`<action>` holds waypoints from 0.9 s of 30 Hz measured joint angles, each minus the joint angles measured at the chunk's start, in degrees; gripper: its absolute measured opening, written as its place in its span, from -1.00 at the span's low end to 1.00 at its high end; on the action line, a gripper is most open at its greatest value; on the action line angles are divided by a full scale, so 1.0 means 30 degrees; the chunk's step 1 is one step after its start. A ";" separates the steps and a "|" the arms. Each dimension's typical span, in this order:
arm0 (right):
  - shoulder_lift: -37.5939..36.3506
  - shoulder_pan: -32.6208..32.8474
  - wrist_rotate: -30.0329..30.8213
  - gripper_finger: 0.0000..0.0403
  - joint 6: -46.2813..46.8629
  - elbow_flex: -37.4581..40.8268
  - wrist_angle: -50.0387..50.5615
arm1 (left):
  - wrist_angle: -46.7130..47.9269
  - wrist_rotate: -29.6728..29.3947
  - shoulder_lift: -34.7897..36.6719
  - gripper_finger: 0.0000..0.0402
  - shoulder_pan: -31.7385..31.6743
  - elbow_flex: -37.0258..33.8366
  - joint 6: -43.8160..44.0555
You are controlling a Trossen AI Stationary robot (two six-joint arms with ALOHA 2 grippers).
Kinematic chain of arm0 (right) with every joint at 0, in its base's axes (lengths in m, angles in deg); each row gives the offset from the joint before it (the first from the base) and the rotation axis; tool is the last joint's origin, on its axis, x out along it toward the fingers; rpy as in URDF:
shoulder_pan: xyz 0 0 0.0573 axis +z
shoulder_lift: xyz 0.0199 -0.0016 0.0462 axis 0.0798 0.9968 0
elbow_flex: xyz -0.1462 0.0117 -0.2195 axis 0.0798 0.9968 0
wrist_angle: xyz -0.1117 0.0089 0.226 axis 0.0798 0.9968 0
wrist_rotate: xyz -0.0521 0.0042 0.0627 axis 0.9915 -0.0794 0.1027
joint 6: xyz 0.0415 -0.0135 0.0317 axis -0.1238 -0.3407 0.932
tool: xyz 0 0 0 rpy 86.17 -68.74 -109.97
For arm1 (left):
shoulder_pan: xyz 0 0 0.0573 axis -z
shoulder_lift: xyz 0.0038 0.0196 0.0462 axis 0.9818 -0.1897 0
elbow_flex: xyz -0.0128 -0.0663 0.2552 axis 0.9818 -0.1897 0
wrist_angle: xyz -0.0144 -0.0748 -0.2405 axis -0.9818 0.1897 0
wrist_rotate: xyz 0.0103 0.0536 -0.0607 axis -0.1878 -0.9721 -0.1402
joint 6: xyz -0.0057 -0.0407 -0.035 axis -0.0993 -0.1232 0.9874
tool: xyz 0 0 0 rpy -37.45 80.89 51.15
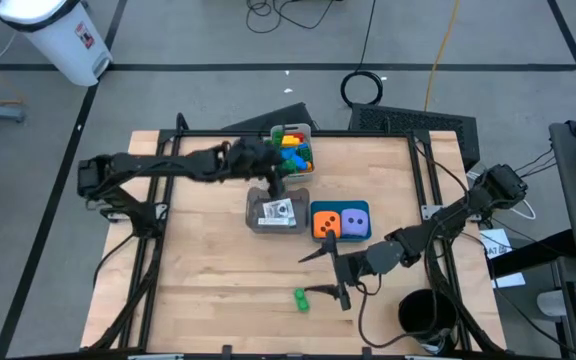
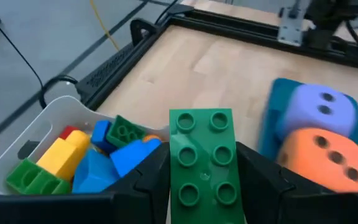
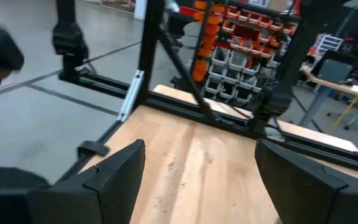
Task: Pick & Place Toys
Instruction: Put the green game piece into the gray bin
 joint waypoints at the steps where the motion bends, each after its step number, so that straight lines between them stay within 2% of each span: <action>1: 0.0000 -0.0186 -0.0005 0.45 -0.0030 0.0000 -0.0075 | -0.0373 0.0565 -0.0351 -0.27 -0.0570 0.0000 -0.0012; 8: 0.0000 -0.1705 -0.0041 0.45 0.0021 0.0000 0.0233 | -0.3561 0.3468 -0.2876 -0.27 -0.3704 -0.0007 -0.0393; 14: 0.0000 -0.2914 -0.0125 0.45 -0.0261 0.0000 0.0645 | -0.4576 0.3750 -0.4517 -0.27 -0.5953 0.0000 0.0297; 18: 0.0000 -0.3831 -0.1032 0.45 -0.0234 0.0000 0.0813 | -0.4388 0.4057 -0.5332 -0.26 -0.7034 0.0000 0.1088; 22: 0.0000 -0.4726 -0.2124 0.45 0.0001 0.0000 0.0996 | -0.4275 0.4470 -0.5896 -0.10 -0.7738 -0.0007 0.3580; 27: 0.0000 -0.5893 -0.3580 0.45 0.0455 0.0000 0.1350 | -0.4509 0.4072 -0.5991 0.19 -0.7744 0.0000 0.2665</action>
